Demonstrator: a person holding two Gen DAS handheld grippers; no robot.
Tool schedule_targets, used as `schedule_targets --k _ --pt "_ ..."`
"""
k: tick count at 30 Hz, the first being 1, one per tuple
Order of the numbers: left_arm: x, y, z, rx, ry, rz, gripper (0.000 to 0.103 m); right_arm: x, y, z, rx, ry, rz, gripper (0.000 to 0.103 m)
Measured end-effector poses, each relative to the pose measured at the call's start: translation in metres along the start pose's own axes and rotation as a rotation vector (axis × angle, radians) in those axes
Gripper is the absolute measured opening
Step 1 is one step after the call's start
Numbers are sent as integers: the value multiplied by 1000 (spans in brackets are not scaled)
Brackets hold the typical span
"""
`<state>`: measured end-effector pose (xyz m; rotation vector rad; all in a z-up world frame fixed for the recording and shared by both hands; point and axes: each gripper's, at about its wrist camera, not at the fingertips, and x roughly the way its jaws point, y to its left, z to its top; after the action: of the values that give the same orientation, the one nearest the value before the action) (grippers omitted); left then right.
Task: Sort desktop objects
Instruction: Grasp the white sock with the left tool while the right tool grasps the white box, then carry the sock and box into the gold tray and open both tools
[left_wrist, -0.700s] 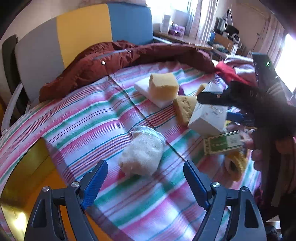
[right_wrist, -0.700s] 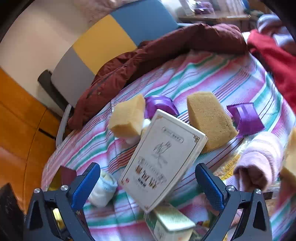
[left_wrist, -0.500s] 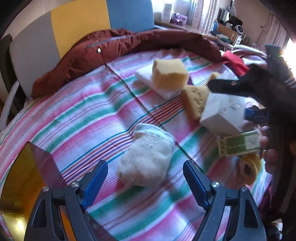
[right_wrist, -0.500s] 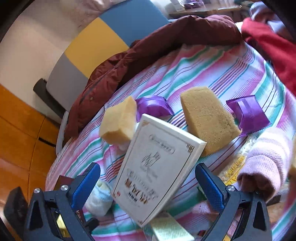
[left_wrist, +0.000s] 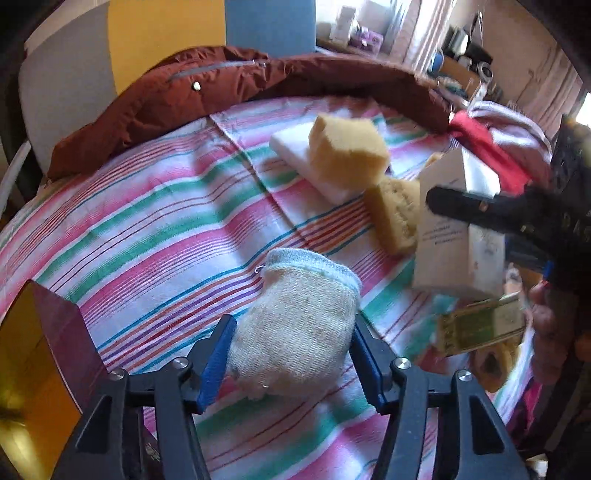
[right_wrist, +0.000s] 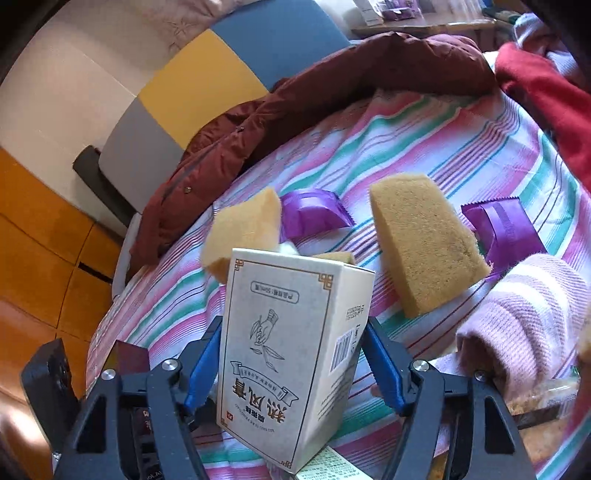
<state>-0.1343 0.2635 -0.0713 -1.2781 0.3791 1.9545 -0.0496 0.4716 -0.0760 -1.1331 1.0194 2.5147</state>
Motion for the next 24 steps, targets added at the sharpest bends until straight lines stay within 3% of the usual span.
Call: schedule_targets --k 9,13,19,24 --pt "-63 14 -26 -162 -149 -68 61 -31 28 -4 -84 -59 63 72" --pt "-90 34 -40 -259 -206 -47 62 -35 58 -11 -155 -34 134 72" --pt "-140 86 -83 -418 -264 45 62 -27 125 -40 -321 81 290 72" --pt "-164 147 -127 -548 -265 164 62 1 187 -76 -440 244 406 72"
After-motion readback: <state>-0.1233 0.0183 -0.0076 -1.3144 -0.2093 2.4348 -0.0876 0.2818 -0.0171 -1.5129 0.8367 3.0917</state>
